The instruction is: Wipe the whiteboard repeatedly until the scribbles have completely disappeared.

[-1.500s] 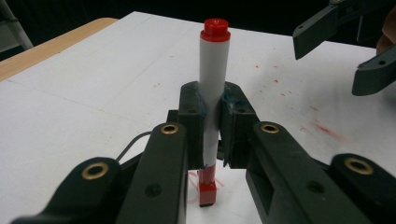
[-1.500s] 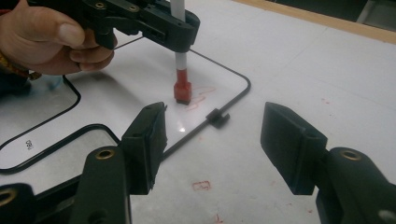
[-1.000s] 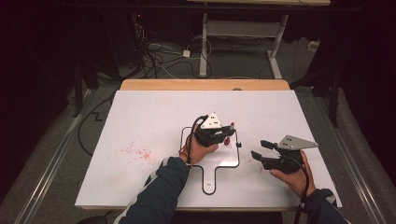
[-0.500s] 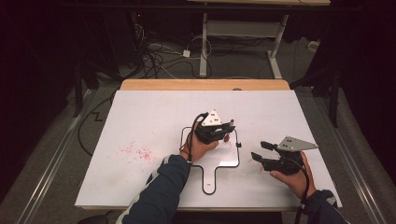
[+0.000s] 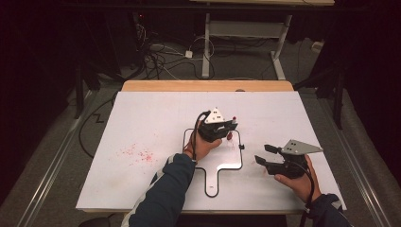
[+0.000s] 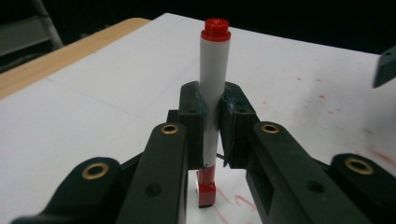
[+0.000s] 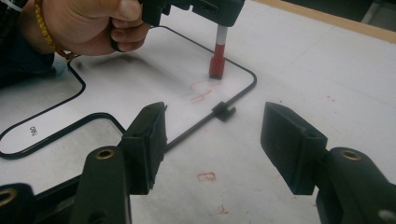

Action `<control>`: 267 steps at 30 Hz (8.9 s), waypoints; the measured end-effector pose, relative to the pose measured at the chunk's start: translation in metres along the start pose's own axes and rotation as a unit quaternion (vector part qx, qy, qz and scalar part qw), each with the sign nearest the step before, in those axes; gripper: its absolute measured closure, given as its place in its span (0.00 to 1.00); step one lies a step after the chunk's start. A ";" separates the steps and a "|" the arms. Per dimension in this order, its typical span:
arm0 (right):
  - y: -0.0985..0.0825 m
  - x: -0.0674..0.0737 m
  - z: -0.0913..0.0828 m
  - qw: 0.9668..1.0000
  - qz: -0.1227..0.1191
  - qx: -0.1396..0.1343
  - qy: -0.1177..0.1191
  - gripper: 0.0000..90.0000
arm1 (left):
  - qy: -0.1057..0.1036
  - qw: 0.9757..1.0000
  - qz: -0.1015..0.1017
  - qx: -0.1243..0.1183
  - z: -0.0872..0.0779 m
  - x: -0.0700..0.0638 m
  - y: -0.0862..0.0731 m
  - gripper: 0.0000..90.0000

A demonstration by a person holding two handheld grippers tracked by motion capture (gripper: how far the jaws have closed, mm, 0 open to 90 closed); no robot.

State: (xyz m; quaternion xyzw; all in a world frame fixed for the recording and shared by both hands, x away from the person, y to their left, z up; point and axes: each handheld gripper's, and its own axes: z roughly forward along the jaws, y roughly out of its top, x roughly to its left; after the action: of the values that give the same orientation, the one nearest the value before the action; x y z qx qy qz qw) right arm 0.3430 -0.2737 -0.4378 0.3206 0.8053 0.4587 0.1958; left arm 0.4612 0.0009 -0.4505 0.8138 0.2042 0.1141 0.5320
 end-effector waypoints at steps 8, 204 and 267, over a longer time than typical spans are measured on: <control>0.001 0.000 -0.002 1.000 0.001 -0.003 -0.001 0.46 | -0.039 0.999 0.028 0.005 0.004 -0.021 0.002 0.88; 0.020 0.012 0.069 0.985 0.124 0.117 -0.018 0.90 | 0.210 0.970 0.071 0.098 -0.212 -0.036 -0.087 0.26; 0.039 -0.020 0.113 0.992 0.035 0.124 -0.012 0.96 | 0.197 0.973 0.030 0.113 -0.221 -0.040 -0.111 0.28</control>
State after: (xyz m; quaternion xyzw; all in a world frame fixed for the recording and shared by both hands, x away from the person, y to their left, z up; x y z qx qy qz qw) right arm 0.4394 -0.2039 -0.4609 0.3759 0.8417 0.3582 0.1481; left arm 0.3134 0.2032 -0.4602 0.8357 0.2926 0.2644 0.3822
